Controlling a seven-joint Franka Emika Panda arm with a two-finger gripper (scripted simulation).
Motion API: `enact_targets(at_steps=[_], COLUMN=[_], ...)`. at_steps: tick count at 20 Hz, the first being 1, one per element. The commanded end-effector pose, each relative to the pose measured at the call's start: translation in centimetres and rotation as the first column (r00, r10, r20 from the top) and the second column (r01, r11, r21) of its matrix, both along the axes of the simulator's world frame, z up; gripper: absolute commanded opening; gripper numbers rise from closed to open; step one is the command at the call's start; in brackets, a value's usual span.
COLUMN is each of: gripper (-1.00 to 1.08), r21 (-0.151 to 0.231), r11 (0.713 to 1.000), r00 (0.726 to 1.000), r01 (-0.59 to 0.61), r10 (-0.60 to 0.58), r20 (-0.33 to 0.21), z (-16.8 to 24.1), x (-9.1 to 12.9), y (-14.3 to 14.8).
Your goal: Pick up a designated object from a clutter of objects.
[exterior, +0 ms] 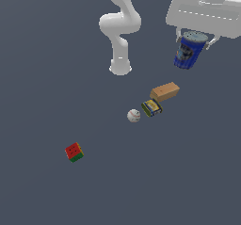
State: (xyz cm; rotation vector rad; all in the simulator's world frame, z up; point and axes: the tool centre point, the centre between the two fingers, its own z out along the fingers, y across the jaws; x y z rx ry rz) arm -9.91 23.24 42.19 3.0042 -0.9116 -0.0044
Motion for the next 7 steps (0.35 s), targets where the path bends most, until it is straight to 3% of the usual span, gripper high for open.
enact_targets(at_steps=[1,7], gripper=[-1.0,-1.0], r21=[0.001,0.001], r11=[1.0,1.0], r00=[1.0,1.0], r01=[0.001,0.001], r10=[-0.001,-0.001], r20=[0.003,0.003], z=[0.78,1.19], x=[0.14,0.27], y=[0.45,0.77])
